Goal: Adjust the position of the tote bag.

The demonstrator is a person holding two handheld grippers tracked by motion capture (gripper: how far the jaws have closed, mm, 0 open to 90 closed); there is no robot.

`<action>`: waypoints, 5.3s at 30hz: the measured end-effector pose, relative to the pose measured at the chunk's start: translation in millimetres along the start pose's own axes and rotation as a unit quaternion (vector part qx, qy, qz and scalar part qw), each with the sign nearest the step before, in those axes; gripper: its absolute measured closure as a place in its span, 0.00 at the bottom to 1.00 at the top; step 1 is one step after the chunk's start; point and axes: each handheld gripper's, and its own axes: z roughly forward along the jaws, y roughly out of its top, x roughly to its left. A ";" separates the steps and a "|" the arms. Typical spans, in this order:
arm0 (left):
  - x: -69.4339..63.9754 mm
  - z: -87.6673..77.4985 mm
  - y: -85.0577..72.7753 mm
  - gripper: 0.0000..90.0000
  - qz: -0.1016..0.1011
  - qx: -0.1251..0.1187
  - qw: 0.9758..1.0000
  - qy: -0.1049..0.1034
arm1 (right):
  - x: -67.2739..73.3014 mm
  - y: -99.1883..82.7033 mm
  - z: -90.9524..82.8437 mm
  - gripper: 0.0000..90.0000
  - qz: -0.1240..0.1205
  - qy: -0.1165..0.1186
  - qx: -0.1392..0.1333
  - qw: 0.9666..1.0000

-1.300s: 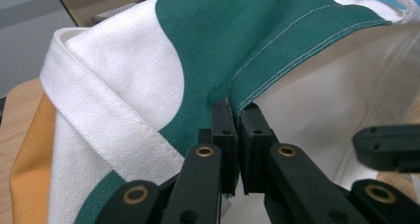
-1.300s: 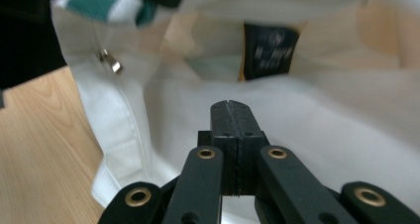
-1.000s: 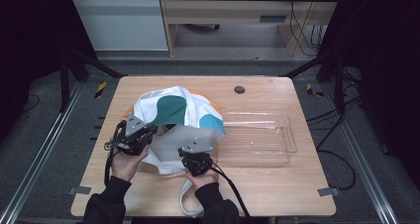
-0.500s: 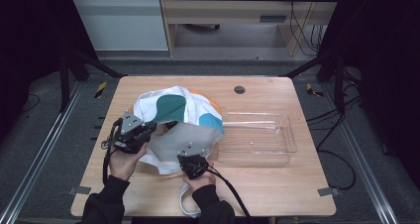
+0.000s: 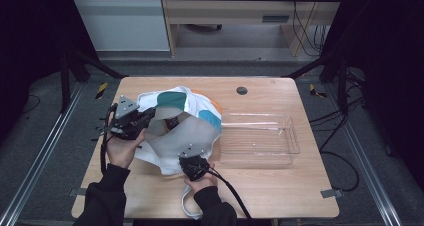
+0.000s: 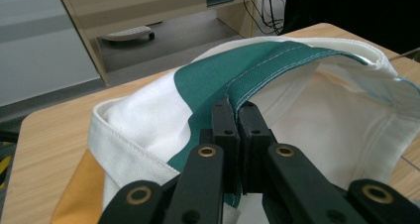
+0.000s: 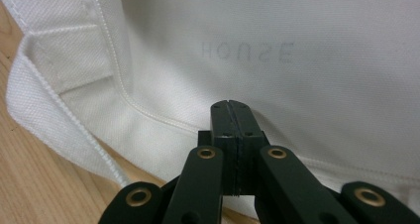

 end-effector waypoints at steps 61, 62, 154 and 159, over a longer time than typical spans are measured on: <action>21.2 26.8 26.1 0.98 -0.007 -0.012 1.000 0.014 | -64.5 89.9 -107.1 0.66 -0.005 -0.084 -0.190 0.978; 20.9 26.6 25.3 0.98 -0.008 -0.012 1.000 0.013 | -65.8 92.0 -106.4 0.65 -0.007 -0.088 -0.189 0.978; 37.4 37.2 20.3 0.90 -0.013 0.005 0.999 0.052 | -5.9 5.4 4.1 1.00 -0.001 -0.008 0.010 1.000; 42.6 57.4 26.7 0.90 -0.024 0.013 0.998 0.061 | -5.5 5.0 5.1 1.00 -0.001 -0.012 0.011 1.000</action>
